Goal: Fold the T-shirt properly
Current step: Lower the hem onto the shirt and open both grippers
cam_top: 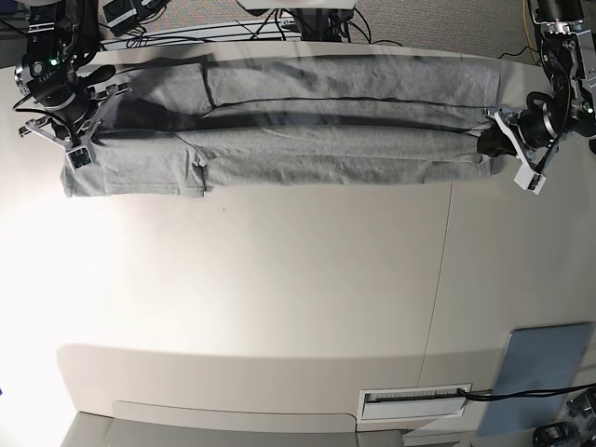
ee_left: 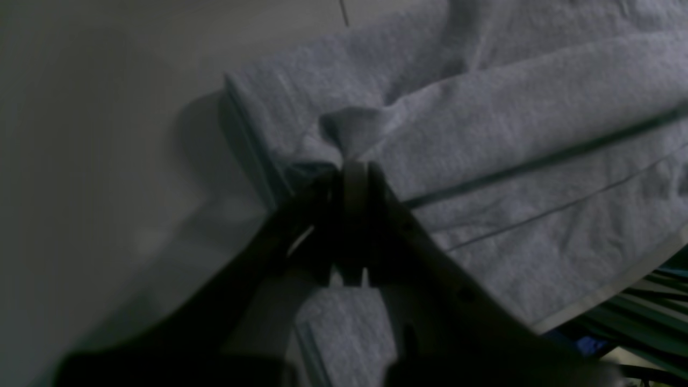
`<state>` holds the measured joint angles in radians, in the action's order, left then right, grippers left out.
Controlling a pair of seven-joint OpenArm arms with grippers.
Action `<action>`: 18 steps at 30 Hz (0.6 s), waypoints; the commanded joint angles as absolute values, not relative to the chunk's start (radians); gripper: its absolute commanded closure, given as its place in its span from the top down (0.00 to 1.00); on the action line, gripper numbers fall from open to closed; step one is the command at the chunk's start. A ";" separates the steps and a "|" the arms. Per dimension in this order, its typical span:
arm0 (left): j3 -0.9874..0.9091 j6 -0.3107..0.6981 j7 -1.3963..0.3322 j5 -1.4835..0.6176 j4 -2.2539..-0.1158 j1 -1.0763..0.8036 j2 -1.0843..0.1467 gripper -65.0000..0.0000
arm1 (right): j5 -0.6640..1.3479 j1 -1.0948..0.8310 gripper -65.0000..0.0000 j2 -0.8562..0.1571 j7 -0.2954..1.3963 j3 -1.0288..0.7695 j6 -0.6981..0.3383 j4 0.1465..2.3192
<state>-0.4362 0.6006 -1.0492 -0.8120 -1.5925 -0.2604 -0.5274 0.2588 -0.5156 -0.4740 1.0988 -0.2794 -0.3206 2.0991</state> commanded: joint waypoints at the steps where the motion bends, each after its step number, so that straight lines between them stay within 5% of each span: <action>1: -0.448 0.603 -1.050 -0.823 -1.617 -0.255 -0.552 0.00 | 0.245 -0.516 0.00 -0.491 1.093 -0.290 -0.314 2.112; 10: -0.448 0.604 -1.129 -0.824 -1.639 -0.255 -0.552 0.00 | 0.214 -0.516 0.00 -0.491 1.092 -0.290 -0.353 2.112; 15: -0.448 0.625 -1.145 -0.823 -1.639 -0.255 -0.552 0.45 | 0.208 -0.516 0.01 -0.491 1.092 -0.290 -0.451 2.112; 18: -0.448 0.589 -1.145 -0.823 -1.639 -0.255 -0.552 0.64 | 0.208 -0.516 0.31 -0.491 1.080 -0.290 -0.490 2.112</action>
